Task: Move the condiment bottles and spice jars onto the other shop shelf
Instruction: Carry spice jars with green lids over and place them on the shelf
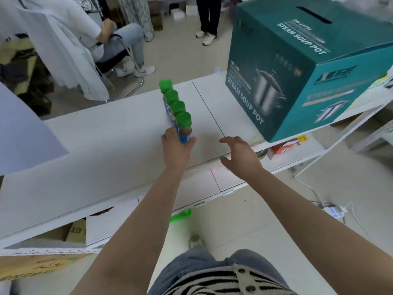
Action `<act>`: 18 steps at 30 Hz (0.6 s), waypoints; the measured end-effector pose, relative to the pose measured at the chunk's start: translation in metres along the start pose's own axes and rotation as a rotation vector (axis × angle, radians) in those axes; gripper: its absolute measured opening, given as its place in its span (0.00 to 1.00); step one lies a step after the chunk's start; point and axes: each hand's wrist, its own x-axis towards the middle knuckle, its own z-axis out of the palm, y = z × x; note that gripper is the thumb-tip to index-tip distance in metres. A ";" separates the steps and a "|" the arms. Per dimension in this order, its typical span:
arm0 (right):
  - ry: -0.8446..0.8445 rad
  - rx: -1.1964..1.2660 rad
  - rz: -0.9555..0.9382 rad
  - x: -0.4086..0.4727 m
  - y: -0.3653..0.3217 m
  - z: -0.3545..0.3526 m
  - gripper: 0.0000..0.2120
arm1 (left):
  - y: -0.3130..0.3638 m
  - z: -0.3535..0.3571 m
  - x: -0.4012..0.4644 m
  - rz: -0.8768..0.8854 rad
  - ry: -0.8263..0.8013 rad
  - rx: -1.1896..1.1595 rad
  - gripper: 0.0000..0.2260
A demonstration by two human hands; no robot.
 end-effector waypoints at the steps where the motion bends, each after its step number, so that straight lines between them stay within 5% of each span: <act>1: -0.008 0.003 -0.001 0.006 0.001 0.000 0.25 | 0.000 0.005 0.006 -0.025 0.029 0.005 0.26; 8: -0.086 0.027 -0.056 0.049 0.007 0.003 0.23 | -0.009 0.015 0.016 -0.088 0.117 -0.034 0.15; 18: -0.182 0.556 -0.088 0.107 -0.031 0.031 0.28 | -0.021 -0.045 -0.038 -0.342 0.217 -0.476 0.09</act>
